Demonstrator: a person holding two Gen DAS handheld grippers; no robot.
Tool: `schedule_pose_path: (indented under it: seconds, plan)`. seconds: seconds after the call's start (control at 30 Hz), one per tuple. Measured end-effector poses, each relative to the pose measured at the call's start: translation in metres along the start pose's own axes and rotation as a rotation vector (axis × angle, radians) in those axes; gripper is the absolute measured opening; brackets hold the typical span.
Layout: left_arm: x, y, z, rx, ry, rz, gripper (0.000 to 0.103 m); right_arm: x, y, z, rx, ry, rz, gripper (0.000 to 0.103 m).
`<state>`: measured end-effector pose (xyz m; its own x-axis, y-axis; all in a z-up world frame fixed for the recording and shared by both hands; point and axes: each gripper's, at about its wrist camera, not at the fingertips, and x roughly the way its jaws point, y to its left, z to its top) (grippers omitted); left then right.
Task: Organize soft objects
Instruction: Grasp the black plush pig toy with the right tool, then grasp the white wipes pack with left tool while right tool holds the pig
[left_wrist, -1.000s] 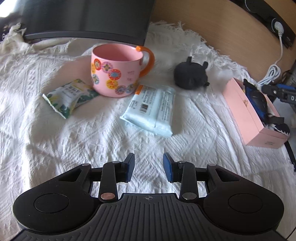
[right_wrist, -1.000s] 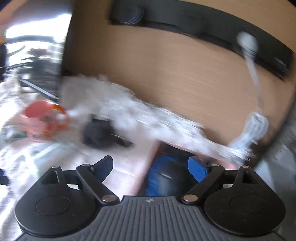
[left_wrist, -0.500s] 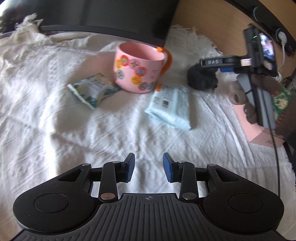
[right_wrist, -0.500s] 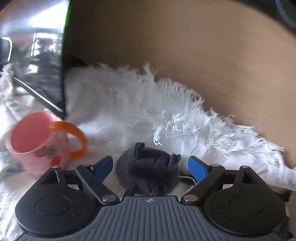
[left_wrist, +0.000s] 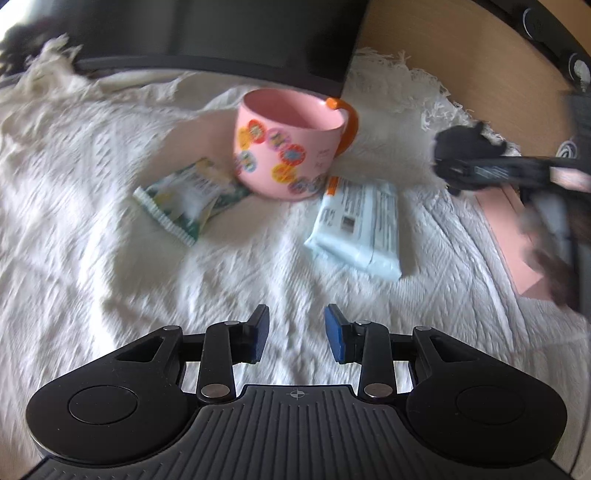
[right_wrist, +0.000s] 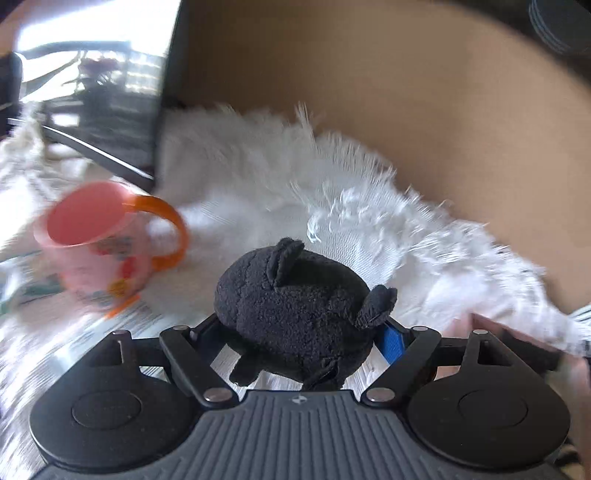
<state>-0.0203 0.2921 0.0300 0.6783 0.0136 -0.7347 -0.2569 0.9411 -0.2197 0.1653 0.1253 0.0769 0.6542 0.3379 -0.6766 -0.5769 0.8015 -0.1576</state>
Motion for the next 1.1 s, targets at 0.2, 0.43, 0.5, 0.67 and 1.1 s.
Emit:
schedule_pose_path:
  seconds: [0.2, 0.43, 0.5, 0.67, 1.1]
  plan:
    - [0.022, -0.023, 0.036, 0.058, -0.039, -0.022, 0.036, -0.088, 0.005, -0.049, -0.003, -0.047, 0.017, 0.082]
    - [0.059, -0.042, 0.057, 0.137, -0.022, 0.03, 0.036, -0.134, 0.0, -0.121, 0.097, 0.025, -0.076, 0.082]
    - [0.07, -0.046, 0.057, 0.15, 0.001, 0.038, 0.038, -0.14, -0.003, -0.139, 0.12, 0.037, -0.116, 0.082]
    - [0.074, -0.055, 0.057, 0.18, -0.011, 0.058, 0.039, -0.14, -0.013, -0.171, 0.155, 0.076, -0.19, 0.082]
    - [0.059, -0.05, 0.064, 0.16, -0.048, -0.035, 0.041, -0.122, -0.032, -0.202, 0.295, 0.055, -0.149, 0.093]
